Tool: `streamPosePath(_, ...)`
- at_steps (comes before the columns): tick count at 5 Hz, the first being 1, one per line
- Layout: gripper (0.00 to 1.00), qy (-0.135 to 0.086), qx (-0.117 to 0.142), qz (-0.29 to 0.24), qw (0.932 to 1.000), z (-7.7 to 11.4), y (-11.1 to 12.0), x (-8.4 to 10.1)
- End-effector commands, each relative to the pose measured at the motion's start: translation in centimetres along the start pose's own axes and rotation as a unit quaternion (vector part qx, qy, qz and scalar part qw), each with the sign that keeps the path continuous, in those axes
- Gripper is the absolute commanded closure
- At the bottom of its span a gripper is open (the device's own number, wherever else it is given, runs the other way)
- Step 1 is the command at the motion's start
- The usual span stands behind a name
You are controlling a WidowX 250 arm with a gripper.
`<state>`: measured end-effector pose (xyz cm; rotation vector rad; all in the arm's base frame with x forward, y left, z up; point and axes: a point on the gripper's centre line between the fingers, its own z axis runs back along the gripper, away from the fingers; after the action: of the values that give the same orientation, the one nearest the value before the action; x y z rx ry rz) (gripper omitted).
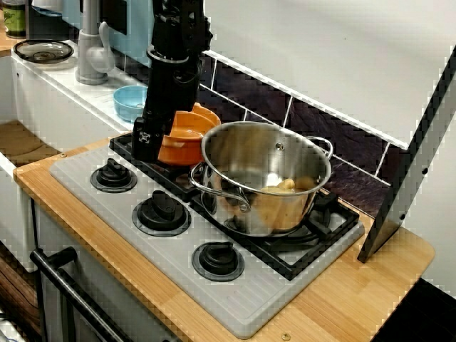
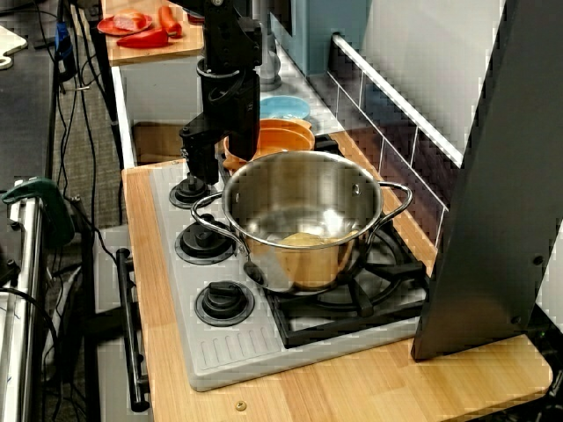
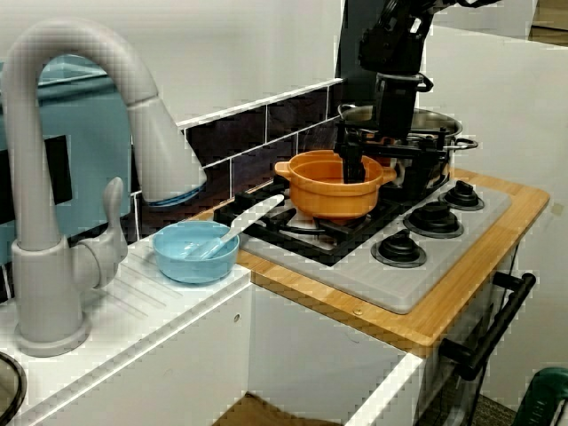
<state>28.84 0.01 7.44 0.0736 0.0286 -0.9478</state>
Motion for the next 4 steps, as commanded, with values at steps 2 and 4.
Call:
streamPosePath(2,0.0,-0.006,-0.023,0.002,0.9997,0.1,0.6,0.3)
streamPosePath(4,0.0,-0.028,-0.036,0.016,0.9988,1.8,1.4,0.4)
